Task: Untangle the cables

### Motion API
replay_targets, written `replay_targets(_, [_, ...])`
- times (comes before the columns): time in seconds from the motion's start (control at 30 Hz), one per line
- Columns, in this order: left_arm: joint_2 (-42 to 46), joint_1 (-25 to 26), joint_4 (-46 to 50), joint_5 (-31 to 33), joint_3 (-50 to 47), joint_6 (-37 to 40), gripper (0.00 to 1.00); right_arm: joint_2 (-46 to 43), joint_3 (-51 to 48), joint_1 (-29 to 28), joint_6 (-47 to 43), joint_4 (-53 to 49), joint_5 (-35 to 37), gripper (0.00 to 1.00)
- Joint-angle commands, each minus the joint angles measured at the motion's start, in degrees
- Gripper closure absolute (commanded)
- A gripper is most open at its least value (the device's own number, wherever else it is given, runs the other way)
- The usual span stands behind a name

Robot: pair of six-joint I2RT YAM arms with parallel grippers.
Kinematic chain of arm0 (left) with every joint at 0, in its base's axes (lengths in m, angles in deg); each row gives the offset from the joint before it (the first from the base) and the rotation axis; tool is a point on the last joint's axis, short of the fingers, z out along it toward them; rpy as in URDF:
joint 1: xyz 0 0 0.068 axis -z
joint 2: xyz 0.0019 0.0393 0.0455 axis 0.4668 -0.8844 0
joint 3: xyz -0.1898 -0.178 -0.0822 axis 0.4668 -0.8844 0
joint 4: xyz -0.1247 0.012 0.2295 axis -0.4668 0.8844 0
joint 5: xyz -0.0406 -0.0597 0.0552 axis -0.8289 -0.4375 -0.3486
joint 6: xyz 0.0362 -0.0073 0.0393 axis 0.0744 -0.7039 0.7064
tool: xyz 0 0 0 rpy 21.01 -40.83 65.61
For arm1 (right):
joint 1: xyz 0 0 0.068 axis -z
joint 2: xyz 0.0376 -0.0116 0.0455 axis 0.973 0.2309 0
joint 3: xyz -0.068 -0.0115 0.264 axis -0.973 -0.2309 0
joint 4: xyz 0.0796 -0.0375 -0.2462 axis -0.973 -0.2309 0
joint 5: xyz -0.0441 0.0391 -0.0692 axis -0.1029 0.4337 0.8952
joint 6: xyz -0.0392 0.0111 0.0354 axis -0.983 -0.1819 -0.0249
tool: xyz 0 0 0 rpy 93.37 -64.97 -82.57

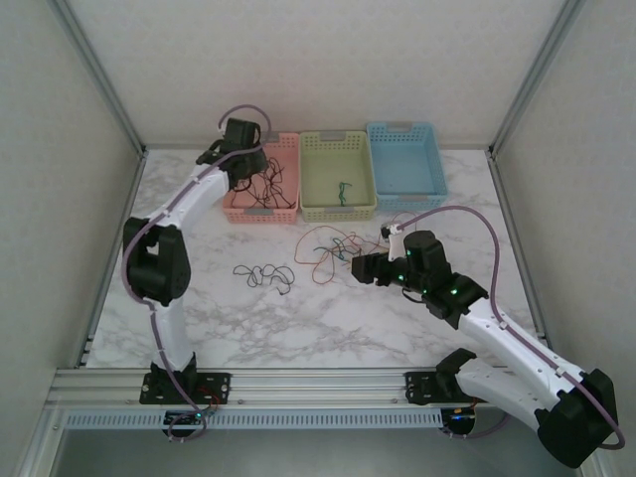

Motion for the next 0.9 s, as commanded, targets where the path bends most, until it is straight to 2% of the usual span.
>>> replay_targets(0.0, [-3.11,-0.18,-3.53,-2.06,1.83,-0.14,1.0,-0.56,-0.44,0.5,-1.98,-1.48,0.2,0.3])
replay_targets(0.07, [-4.78,-0.19,-3.04,-3.0,2.5,-0.48,0.97,-0.44,-0.43,0.5,-2.04,-1.51,0.91,0.3])
replay_targets(0.13, [-5.25,-0.22,-2.27,-4.18,2.21,-0.75,0.7,-0.29,-0.7,0.54,-2.01,-1.05,1.43,0.3])
replay_targets(0.17, [-4.92,-0.2,-2.33,-4.66,1.62,-0.82,0.6,-0.01,-0.78,0.54,-1.87,-0.79,1.37,0.3])
replay_targets(0.23, [-3.21,-0.18,-2.07,-4.82,-0.06,-0.66,0.44,0.68,-0.96,0.53,-1.51,-0.14,0.81,0.3])
replay_targets(0.27, [-2.34,-0.27,-1.84,-5.12,-0.59,-0.42,0.41,1.01,-1.04,0.59,-1.39,0.22,0.48,0.3])
replay_targets(0.47, [5.6,-0.2,1.04,-6.25,-2.93,1.35,0.36,3.27,-1.13,0.52,-0.44,2.37,-0.14,0.3])
replay_targets(0.57, [12.32,-0.18,1.45,-6.01,-6.19,0.84,0.35,4.06,-1.05,0.58,-0.1,3.19,-0.15,0.3])
replay_targets(0.87, [39.54,0.16,-0.36,-8.26,-28.7,-5.97,0.3,5.17,-1.91,0.58,0.85,6.67,1.29,0.3])
